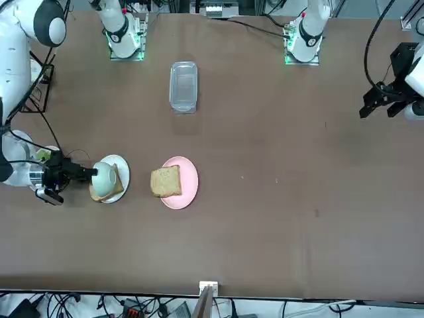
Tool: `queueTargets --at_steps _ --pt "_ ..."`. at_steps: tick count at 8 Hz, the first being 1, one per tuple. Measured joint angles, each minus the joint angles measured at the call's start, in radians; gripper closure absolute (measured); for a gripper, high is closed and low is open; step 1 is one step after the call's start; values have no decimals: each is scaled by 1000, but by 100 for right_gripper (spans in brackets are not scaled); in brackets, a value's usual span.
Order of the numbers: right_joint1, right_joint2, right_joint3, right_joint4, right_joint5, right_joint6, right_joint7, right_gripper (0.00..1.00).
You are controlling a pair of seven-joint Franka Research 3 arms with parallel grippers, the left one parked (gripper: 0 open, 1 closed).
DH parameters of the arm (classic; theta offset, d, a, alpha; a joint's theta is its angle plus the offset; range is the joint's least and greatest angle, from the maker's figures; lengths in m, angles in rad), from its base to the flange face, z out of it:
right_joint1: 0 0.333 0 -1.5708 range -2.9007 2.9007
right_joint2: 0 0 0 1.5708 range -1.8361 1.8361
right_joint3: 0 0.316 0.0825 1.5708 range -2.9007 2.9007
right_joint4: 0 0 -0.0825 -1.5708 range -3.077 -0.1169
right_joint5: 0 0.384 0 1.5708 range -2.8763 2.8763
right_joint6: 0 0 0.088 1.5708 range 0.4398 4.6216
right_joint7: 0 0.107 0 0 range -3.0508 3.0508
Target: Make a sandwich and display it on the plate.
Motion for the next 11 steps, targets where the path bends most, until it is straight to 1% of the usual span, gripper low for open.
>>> queueTargets --at_steps 7,11 --pt "-54 5 0 0 6 -36 -16 98" --pt "-61 23 0 0 82 -82 -16 98"
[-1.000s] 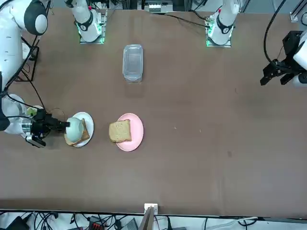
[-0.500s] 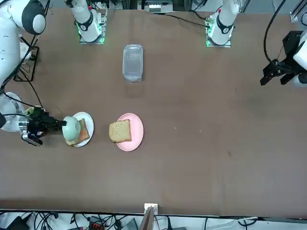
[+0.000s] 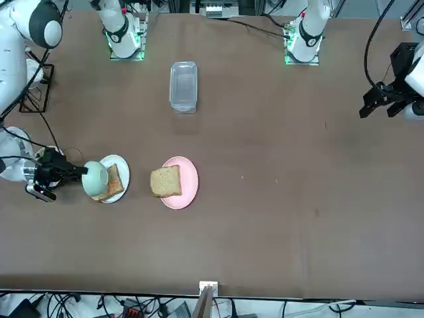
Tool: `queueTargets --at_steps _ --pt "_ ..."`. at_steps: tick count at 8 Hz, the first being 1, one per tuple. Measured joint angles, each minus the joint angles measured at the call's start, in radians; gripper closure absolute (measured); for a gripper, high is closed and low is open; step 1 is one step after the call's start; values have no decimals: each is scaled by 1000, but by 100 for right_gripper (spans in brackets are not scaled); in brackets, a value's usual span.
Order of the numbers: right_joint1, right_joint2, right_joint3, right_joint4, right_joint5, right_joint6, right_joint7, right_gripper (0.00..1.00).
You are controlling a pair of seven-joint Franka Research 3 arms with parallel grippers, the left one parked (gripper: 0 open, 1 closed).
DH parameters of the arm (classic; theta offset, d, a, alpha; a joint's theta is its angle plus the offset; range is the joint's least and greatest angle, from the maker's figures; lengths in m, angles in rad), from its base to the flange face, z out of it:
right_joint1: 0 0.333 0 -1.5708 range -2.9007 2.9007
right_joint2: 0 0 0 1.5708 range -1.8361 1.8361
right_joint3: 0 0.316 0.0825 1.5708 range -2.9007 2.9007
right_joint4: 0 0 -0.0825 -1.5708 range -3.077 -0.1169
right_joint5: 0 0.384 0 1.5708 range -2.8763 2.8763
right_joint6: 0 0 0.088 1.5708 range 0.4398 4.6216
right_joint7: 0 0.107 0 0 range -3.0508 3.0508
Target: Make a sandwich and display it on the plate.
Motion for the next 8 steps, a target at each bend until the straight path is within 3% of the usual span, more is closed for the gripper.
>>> queueTargets --at_steps 8 --pt "-28 32 -3 38 62 -56 41 98"
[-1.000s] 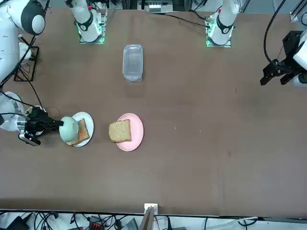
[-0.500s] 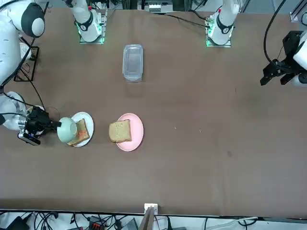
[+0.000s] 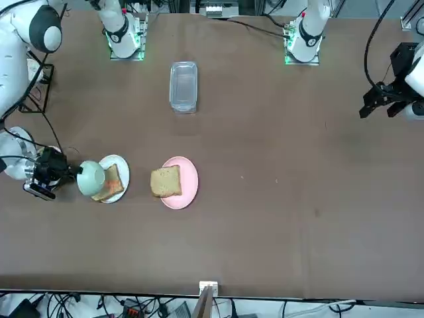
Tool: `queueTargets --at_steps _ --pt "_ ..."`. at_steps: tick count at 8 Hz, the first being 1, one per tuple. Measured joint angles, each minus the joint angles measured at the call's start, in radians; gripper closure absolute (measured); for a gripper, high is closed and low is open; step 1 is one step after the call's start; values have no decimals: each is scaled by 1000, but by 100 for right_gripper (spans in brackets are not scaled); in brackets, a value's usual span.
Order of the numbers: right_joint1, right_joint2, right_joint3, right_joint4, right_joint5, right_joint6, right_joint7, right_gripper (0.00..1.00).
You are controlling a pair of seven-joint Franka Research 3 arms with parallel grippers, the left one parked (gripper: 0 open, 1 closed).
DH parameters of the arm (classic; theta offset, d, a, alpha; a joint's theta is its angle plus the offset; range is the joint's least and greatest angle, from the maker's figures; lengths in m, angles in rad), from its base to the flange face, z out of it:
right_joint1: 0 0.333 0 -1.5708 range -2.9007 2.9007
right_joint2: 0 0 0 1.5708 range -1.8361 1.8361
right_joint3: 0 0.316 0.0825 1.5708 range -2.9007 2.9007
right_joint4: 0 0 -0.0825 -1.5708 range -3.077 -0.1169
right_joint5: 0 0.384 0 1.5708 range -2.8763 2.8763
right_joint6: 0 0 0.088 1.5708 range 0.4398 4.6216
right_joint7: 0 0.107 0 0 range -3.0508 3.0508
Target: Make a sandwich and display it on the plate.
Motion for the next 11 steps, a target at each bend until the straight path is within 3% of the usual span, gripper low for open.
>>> queueTargets --at_steps 2,4,8,11 --pt "1 -17 -35 97 -39 6 66 98" --pt "4 -38 -70 214 -155 69 105 98" --pt "74 -56 -77 385 -526 321 112 98" --pt "175 -76 -78 417 -860 562 112 98"
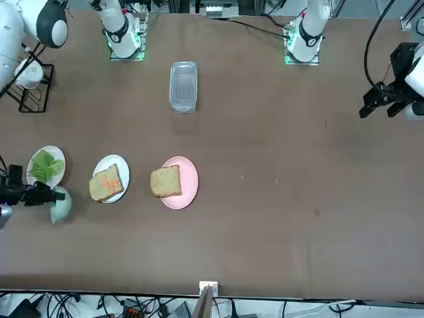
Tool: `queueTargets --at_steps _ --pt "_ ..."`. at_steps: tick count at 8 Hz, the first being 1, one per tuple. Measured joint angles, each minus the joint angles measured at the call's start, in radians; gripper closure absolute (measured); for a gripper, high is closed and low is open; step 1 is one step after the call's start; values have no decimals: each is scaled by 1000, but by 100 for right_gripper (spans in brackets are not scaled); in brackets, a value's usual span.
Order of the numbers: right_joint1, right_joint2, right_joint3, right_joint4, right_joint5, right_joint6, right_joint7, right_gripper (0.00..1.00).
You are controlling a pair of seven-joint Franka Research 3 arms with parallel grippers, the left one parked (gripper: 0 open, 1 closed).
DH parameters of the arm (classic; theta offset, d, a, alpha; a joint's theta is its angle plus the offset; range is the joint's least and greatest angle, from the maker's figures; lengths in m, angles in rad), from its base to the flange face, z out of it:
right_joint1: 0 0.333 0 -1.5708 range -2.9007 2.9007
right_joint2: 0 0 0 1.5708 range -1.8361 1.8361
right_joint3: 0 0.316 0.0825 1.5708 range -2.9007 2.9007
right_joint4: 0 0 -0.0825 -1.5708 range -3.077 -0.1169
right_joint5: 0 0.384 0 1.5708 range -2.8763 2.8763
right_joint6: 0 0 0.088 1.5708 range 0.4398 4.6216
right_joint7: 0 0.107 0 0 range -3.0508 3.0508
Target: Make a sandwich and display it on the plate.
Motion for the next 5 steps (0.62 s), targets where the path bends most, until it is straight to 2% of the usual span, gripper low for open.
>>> queueTargets --at_steps 3,5 --pt "72 -2 1 -1 -354 249 -17 98" --pt "76 14 2 -16 -490 376 -22 98"
